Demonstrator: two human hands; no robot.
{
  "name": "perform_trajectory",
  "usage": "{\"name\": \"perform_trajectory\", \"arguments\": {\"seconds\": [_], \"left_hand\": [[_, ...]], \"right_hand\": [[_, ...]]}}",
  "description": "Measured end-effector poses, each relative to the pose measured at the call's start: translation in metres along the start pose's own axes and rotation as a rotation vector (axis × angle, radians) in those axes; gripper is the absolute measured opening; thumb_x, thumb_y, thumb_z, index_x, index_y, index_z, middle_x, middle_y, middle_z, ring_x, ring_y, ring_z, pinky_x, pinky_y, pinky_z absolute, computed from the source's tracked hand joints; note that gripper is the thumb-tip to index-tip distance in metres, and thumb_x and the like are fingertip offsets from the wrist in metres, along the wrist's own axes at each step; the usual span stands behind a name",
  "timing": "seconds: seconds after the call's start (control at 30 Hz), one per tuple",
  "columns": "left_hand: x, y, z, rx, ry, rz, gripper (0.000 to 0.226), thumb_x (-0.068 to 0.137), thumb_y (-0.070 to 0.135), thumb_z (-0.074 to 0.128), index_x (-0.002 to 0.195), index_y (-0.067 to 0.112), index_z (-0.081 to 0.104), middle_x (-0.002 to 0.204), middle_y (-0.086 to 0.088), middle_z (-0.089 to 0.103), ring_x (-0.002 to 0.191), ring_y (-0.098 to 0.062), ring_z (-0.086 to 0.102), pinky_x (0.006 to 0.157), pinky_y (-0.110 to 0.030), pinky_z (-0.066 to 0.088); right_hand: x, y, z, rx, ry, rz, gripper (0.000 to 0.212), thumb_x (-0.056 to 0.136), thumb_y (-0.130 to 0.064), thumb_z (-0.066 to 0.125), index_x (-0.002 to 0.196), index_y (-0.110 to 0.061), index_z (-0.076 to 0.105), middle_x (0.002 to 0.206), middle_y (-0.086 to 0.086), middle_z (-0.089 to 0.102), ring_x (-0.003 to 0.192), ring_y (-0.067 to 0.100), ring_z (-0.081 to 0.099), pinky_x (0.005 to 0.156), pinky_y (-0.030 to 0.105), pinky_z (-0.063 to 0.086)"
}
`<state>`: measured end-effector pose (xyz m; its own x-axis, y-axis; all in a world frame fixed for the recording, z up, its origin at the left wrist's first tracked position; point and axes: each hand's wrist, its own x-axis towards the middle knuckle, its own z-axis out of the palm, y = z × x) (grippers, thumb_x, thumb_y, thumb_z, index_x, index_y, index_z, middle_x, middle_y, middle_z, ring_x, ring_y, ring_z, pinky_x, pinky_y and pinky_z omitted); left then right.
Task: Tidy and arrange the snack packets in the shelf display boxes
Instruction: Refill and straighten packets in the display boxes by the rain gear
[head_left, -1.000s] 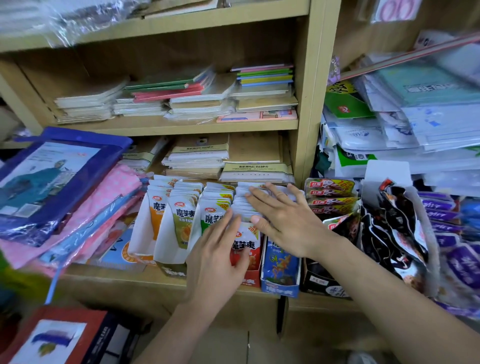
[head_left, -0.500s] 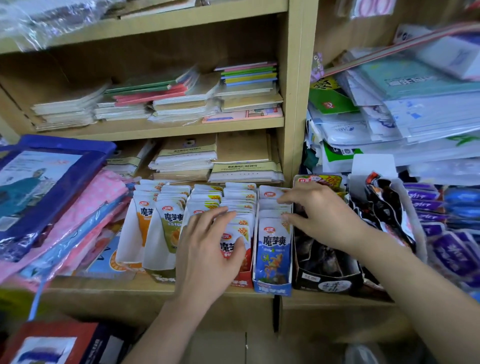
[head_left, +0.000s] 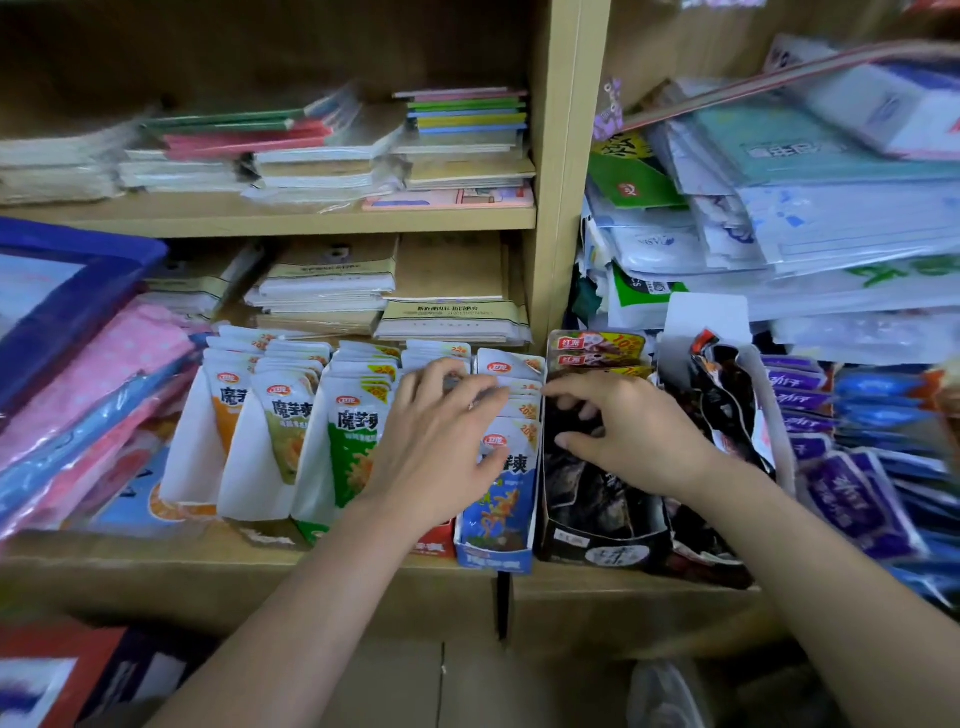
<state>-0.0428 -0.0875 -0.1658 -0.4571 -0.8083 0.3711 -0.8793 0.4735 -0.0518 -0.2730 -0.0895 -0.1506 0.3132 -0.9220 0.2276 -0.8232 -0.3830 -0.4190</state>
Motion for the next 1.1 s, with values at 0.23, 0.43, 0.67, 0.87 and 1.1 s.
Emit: {"name": "perform_trajectory", "arguments": {"seconds": [0.23,0.43,0.67,0.87,1.1], "left_hand": [[0.005,0.002,0.002,0.032,-0.020,-0.050,0.070,0.083,0.052,0.066,0.146,0.026,0.050,0.141,0.007,0.054,0.133,-0.026,0.039,0.104,-0.047,0.034],[0.000,-0.003,0.002,-0.193,0.113,-0.036,0.027,0.076,0.032,0.074,0.103,0.032,0.075,0.103,0.017,0.062,0.117,-0.021,0.044,0.095,-0.040,0.035],[-0.021,-0.016,-0.007,-0.387,0.044,0.094,0.012,0.079,0.038,0.071,0.088,0.037,0.079,0.093,0.029,0.068,0.132,-0.009,0.045,0.103,-0.038,0.024],[-0.027,-0.016,-0.016,-0.337,0.020,0.159,0.009,0.084,0.044,0.073,0.087,0.039,0.080,0.087,0.028,0.073,0.127,-0.008,0.053,0.104,-0.041,0.026],[-0.021,-0.006,-0.015,-0.224,0.171,0.129,0.003,0.083,0.031,0.081,0.085,0.033,0.079,0.080,0.019,0.073,0.106,-0.011,0.063,0.103,-0.041,0.033]], "right_hand": [[0.000,-0.002,0.002,-0.023,0.020,-0.055,0.061,0.090,-0.035,0.070,0.146,-0.041,0.047,0.116,-0.013,0.064,0.092,0.011,0.061,0.079,0.037,0.055],[0.004,-0.005,-0.001,-0.079,-0.022,0.015,0.069,0.093,-0.040,0.063,0.154,-0.043,0.029,0.122,-0.013,0.060,0.105,0.012,0.060,0.075,0.030,0.044],[0.008,-0.001,0.001,0.039,0.004,0.052,0.056,0.092,-0.020,0.060,0.143,-0.041,0.050,0.097,-0.019,0.063,0.081,0.007,0.059,0.074,0.035,0.053],[0.009,-0.003,0.005,0.030,0.050,0.023,0.043,0.094,-0.034,0.064,0.136,-0.040,0.057,0.098,-0.016,0.064,0.082,0.007,0.059,0.071,0.031,0.051],[0.011,-0.001,0.009,0.136,0.129,-0.080,0.028,0.090,-0.024,0.070,0.118,-0.028,0.071,0.099,-0.013,0.060,0.080,0.008,0.060,0.074,0.040,0.055]]}}
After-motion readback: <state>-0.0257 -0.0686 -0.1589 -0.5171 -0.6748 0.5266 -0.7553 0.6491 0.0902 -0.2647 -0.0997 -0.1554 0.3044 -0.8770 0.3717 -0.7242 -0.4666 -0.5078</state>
